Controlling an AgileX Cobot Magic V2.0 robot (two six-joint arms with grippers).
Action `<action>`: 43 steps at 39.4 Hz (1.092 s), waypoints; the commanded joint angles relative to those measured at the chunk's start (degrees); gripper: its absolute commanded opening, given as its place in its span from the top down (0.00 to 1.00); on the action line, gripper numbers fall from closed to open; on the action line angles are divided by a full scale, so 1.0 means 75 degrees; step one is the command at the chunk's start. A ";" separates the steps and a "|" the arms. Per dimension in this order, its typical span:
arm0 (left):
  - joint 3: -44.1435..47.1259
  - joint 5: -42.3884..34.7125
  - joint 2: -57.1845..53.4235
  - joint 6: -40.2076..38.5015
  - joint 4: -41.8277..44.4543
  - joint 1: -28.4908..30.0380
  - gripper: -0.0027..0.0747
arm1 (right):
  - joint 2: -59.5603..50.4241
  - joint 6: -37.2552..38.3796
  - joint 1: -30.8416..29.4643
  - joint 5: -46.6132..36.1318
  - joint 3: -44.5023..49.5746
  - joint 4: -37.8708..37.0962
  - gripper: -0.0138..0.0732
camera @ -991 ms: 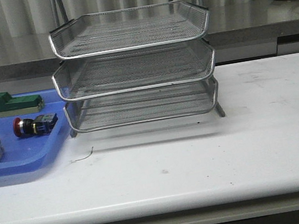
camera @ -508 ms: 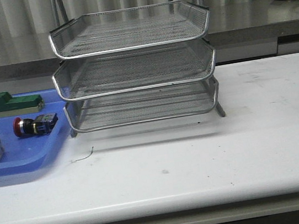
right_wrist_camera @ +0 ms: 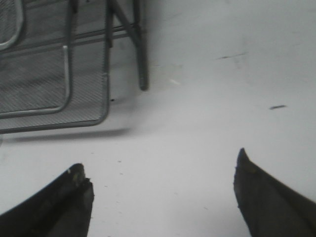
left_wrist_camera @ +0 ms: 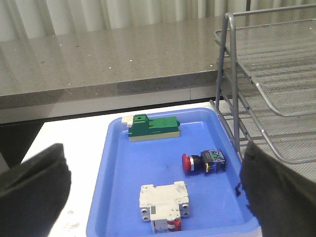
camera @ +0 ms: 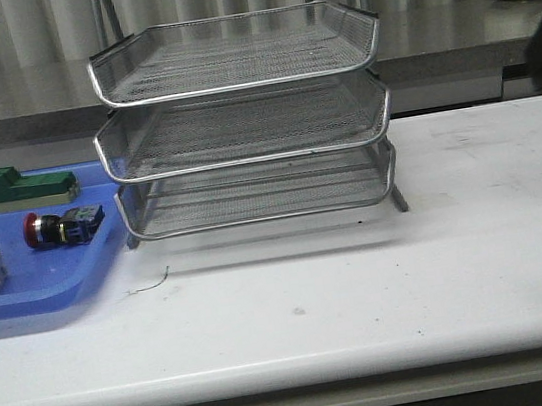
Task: Place button on rack with both arms
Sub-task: 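Reach the right gripper to the middle mesh tray's front rim and grasp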
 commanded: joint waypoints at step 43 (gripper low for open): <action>-0.0297 -0.0656 0.0061 0.0000 -0.0015 0.0006 0.11 | 0.3500 -0.7163 0.0700 0.0459 -0.1975 0.9598 0.50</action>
